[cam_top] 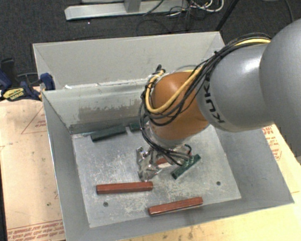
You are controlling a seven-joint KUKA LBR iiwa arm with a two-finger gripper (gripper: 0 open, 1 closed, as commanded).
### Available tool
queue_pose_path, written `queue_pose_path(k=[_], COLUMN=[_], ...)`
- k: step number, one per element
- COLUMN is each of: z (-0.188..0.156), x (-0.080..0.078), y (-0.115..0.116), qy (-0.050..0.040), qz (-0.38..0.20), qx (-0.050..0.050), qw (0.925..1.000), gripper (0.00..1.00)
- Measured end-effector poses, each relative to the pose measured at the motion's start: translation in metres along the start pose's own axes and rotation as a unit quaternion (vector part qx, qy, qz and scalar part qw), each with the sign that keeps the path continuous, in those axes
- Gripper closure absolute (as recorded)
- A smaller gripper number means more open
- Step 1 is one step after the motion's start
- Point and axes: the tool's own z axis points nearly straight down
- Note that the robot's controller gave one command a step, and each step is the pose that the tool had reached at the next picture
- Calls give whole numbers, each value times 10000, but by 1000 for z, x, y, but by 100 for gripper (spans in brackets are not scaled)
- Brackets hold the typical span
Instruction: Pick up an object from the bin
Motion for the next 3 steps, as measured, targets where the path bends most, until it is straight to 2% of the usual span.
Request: queue_pose_path(k=[1, 2, 3], z=[5, 5, 4], x=[4, 4, -36], y=[0, 0, -73], qy=[53, 52, 29], qz=[-4, -1, -710], qx=[-7, -8, -19], qw=[10000, 10000, 9975], gripper=[0, 0, 100])
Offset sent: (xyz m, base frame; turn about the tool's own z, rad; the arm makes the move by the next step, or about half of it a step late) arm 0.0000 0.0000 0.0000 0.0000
